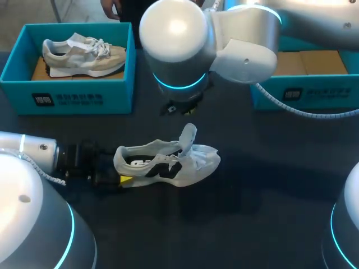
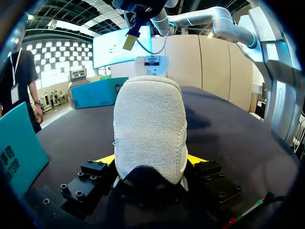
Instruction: Take the shoe out of the shoebox, open the shoe tongue, remove and reinsert the insole, then place the shoe into the shoebox
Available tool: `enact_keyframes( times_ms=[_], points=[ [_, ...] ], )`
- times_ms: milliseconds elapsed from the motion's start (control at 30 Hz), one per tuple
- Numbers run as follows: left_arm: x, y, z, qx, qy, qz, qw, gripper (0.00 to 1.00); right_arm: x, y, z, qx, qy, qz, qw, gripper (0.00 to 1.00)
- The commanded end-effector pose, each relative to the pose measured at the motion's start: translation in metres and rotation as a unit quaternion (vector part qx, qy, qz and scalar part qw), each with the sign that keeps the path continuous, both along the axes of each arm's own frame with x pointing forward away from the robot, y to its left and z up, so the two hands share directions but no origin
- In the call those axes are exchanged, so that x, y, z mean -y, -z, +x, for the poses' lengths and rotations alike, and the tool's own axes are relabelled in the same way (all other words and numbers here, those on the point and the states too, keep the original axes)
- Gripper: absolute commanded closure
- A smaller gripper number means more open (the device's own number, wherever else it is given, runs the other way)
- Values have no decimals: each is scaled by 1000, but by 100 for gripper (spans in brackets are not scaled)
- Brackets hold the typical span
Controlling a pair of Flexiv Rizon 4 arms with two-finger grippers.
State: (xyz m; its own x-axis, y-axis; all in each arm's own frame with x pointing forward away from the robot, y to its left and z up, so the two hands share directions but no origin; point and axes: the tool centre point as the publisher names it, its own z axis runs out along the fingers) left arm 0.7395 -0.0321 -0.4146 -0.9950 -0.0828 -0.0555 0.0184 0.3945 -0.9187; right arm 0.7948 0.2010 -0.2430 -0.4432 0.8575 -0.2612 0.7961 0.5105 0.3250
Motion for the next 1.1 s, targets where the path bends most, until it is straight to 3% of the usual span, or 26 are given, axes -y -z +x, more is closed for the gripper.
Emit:
enact_keyframes(
  times_ms=[33,267,333,467,733,1100],
  points=[
    [-3,3,-1,1,0,0,1000,100,11,1,4,-21,-26,31,999,100],
    [-3,3,-1,1,0,0,1000,100,11,1,4,-21,-26,31,999,100],
    [-3,3,-1,1,0,0,1000,100,6,4,7,-14,-107,10,994,100],
    [-3,3,-1,1,0,0,1000,100,2,2,3,-30,-169,-21,985,100],
    [-3,3,-1,1,0,0,1000,100,-27,1,1,-47,-245,-53,967,100],
    [-3,3,-1,1,0,0,1000,100,-66,27,-7,-76,-286,-40,954,100]
  ],
)
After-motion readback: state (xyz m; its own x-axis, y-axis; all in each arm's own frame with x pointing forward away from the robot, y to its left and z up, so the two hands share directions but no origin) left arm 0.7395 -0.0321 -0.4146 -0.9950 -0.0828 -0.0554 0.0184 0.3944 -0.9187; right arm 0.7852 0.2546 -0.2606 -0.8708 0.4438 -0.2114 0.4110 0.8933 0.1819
